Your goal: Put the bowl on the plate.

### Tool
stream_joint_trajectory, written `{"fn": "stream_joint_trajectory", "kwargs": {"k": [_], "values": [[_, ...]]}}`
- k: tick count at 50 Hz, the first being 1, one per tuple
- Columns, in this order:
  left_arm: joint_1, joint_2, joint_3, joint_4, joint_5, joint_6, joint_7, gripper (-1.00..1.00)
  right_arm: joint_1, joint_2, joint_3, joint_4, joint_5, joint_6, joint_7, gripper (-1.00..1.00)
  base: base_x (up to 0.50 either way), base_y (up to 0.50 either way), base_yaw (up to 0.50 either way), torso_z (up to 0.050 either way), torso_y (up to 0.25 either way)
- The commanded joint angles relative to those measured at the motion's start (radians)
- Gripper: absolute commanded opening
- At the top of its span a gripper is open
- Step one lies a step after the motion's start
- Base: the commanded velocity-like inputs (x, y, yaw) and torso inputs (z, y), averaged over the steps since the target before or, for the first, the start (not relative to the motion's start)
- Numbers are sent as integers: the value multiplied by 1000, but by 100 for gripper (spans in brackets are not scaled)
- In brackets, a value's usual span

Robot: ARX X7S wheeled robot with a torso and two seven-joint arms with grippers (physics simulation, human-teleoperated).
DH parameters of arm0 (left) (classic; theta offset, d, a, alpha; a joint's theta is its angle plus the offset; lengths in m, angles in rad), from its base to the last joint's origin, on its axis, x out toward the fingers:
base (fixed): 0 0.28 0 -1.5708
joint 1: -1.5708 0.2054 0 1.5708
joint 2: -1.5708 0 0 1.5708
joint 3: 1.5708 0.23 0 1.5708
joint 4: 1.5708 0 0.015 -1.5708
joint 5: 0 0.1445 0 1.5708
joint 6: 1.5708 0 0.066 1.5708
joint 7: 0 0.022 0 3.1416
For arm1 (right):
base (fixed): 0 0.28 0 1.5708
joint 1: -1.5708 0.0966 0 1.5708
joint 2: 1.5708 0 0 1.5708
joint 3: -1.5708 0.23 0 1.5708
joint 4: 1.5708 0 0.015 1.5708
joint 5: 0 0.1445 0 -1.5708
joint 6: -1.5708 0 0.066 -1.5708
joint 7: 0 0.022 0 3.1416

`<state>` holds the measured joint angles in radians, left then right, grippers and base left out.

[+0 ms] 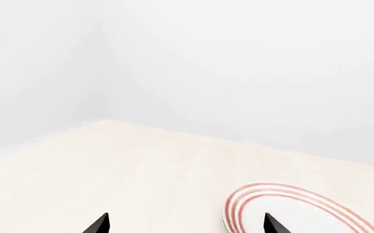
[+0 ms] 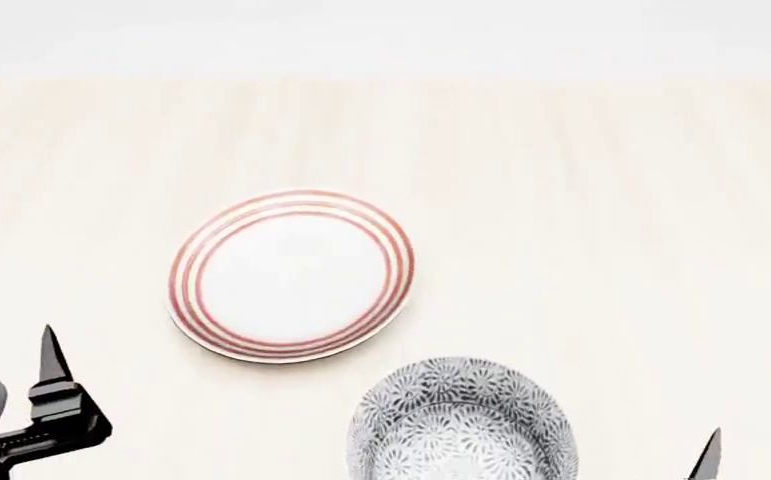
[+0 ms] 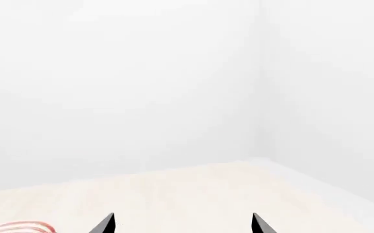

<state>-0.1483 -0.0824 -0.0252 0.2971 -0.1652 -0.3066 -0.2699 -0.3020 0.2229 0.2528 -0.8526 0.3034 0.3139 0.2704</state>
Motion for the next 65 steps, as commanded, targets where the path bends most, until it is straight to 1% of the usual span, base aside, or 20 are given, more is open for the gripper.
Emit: {"fn": "stream_joint_trajectory", "kwargs": {"k": [1,7,14,26,31,34,36,38,40,43,48,49,51,54,56,57,61,65], "values": [[-18,8,-43,13,-8,-4,-27,100,-26,30,106,-102,54,75,-2,100,500,0,0,0,0],[-30,0,-32,-5,-12,7,-33,100,-43,34,127,-110,64,75,4,100,500,0,0,0,0],[-40,-11,-36,-18,-27,12,-40,100,-33,41,109,-110,43,87,23,100,500,0,0,0,0],[-49,-29,-40,-23,-55,15,-52,100,-29,48,91,-116,43,89,32,100,13,0,0,0,0],[-51,-34,-40,-23,-63,13,-58,100,-36,49,83,-116,27,85,41,100,448,0,0,0,0],[-51,-37,-40,-18,-69,12,-61,100,-46,52,79,-121,28,95,43,100,0,0,0,0,0],[-51,-39,-38,-21,-70,14,-63,100,-52,55,91,-131,54,112,43,100,0,0,0,0,0],[-53,-40,-39,-21,-74,12,-66,100,-58,78,92,-153,69,176,54,100,0,0,0,0,0],[-51,-42,-39,-19,-77,13,-68,100,-73,92,117,-170,154,223,39,100,0,0,0,0,0],[-50,-44,-37,-18,-79,12,-72,100,-111,109,154,-189,234,238,35,100,0,0,0,0,0],[-46,-48,-34,-15,-83,15,-77,100,-213,256,163,-193,448,191,130,100,0,0,0,0,0],[-46,-48,-33,-15,-84,14,-79,100,-238,290,175,-193,525,175,143,100,0,0,0,0,0],[-45,-49,-29,-16,-84,18,-80,100,-269,344,176,-193,590,135,170,100,0,0,0,0,0],[-45,-49,-23,-21,-82,23,-82,100,-319,421,162,-193,660,41,200,100,0,0,0,0,0],[-44,-50,-18,-23,-81,26,-83,100,-362,516,142,-194,698,-43,257,100,0,0,0,0,0],[-44,-51,-17,-22,-82,26,-83,100,-372,541,143,-193,724,-73,258,100,0,0,0,0,0],[-39,-54,-11,-23,-84,33,-82,100,-365,603,189,-162,811,-94,282,100,0,0,0,0,0],[-35,-57,-9,-18,-89,38,-83,100,-291,636,155,-93,859,-89,274,100,0,0,0,0,0]]}}
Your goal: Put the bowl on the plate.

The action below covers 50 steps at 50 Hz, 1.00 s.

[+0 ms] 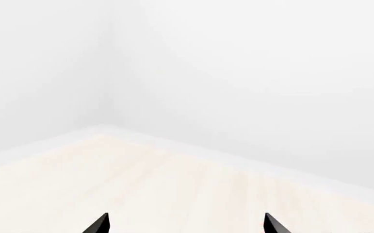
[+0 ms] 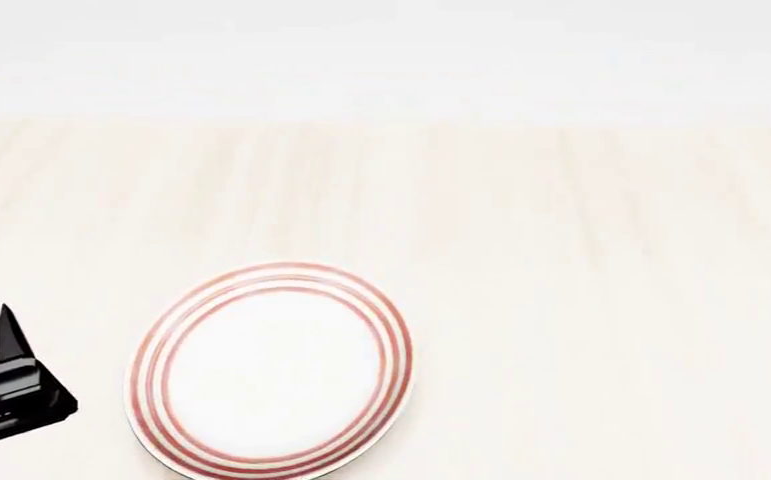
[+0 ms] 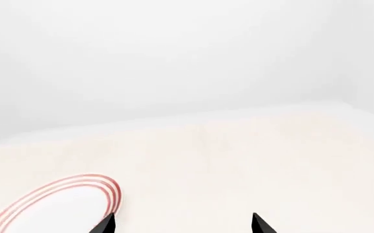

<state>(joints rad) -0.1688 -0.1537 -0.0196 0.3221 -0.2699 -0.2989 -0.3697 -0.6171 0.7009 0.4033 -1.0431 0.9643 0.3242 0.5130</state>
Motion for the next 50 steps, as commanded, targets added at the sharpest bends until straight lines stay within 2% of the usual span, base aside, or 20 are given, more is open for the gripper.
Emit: {"fn": "stream_joint_trajectory", "kwargs": {"k": [1,16,33,50], "values": [[-15,13,-15,-44,14,30,16,100,40,164,-6,110,207,-97,26,100,0,0,0,0,0],[-7,4,-6,-39,5,39,7,100,157,237,-80,250,311,-53,-17,100,0,0,0,0,0],[-12,-7,-1,-39,-9,37,-7,100,339,227,-286,407,307,37,-60,100,0,0,0,0,0],[-12,-18,2,-29,-26,31,-20,100,377,217,-380,454,304,92,-108,100,0,0,0,0,0]]}}
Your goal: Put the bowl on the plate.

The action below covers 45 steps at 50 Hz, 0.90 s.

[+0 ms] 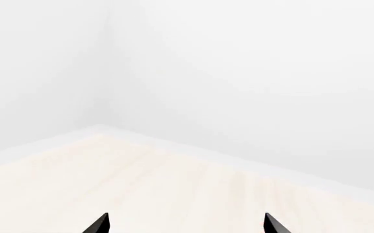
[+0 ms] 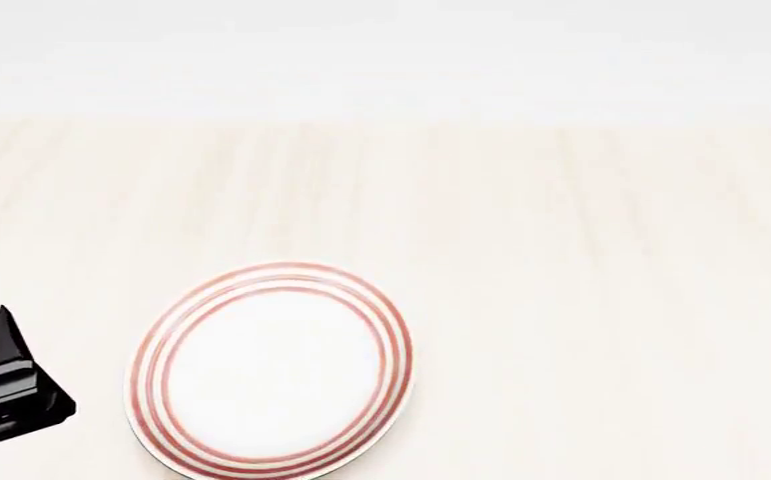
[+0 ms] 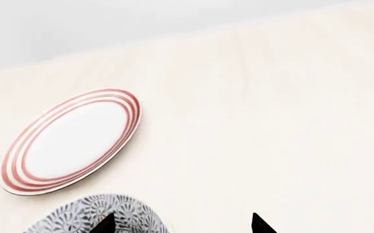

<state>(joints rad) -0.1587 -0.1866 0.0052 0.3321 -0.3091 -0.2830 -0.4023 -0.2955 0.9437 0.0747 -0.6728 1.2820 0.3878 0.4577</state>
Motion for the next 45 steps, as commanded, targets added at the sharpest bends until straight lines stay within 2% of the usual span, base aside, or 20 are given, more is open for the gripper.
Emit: {"fn": "stream_joint_trajectory", "kwargs": {"k": [1,13,45], "values": [[-21,15,-23,-38,13,16,12,100,57,-27,-55,86,-11,31,-54,100,0,0,0,0,0],[-20,8,-17,-35,6,21,6,100,105,-28,-90,134,34,79,-31,100,0,0,0,0,0],[-7,-6,-6,-26,-14,41,-7,100,182,-54,-207,218,59,169,-102,100,0,0,0,0,0]]}}
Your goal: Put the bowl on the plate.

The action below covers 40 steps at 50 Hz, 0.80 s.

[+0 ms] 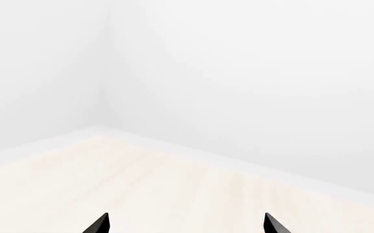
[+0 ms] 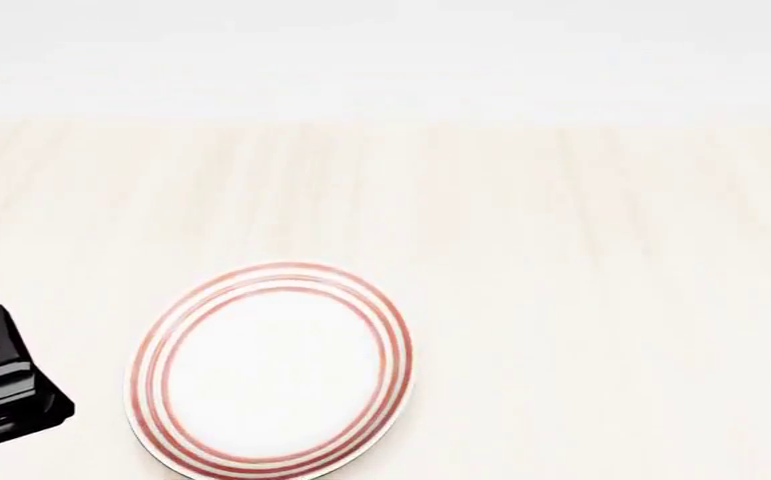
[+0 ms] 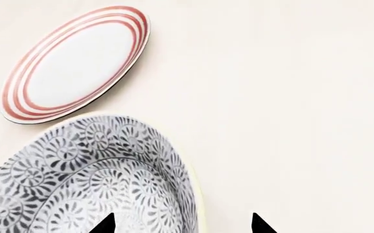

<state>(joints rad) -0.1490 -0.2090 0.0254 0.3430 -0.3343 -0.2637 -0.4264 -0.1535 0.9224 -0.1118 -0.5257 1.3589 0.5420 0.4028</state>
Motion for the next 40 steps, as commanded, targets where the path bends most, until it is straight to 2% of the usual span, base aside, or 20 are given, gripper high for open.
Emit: {"fn": "stream_joint_trajectory", "kwargs": {"k": [1,25,26,40], "values": [[-16,16,-26,-35,10,22,16,100,40,-34,-22,75,-17,15,-49,100,0,0,0,0,0],[-18,2,-21,-28,-5,20,3,100,43,-53,-46,126,-57,10,-70,100,0,0,0,0,0],[-18,2,-21,-28,-7,20,3,100,40,-56,-39,123,-63,0,-61,-100,0,0,0,0,0],[-19,-4,-18,-22,-16,19,-5,100,71,-47,-4,-12,-87,-25,21,-100,0,0,0,0,0]]}}
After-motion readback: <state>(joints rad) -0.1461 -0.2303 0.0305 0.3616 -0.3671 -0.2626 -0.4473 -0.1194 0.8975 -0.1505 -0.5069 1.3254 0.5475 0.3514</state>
